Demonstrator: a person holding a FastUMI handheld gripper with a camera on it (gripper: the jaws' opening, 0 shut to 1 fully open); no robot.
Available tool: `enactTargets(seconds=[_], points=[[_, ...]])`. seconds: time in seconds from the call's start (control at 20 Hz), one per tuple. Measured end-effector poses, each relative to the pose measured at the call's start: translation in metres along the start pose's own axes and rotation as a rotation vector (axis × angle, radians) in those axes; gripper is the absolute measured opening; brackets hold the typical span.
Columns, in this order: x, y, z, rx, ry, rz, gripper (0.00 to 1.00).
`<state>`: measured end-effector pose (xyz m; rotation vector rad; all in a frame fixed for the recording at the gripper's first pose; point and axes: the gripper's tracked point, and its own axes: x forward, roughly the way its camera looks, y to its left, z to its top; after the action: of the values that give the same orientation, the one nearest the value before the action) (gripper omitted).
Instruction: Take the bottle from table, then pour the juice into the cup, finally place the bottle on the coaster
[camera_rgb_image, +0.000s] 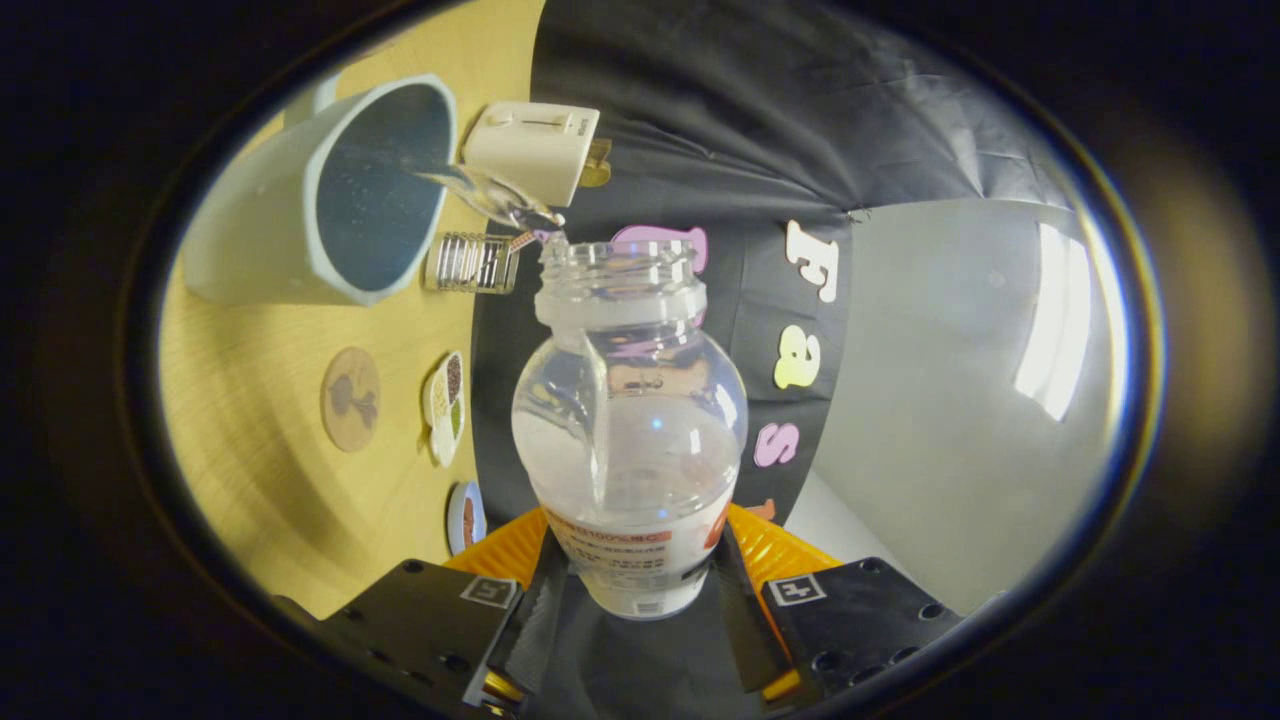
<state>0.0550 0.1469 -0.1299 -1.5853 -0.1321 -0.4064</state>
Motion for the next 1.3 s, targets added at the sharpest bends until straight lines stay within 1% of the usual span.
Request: enactTargets(seconds=[0.65, 1.3], points=[[0.003, -0.013, -0.003, -0.034, -0.002, -0.041, 0.75], [0.007, -0.023, 0.006, -0.083, -0.034, -0.068, 0.75]])
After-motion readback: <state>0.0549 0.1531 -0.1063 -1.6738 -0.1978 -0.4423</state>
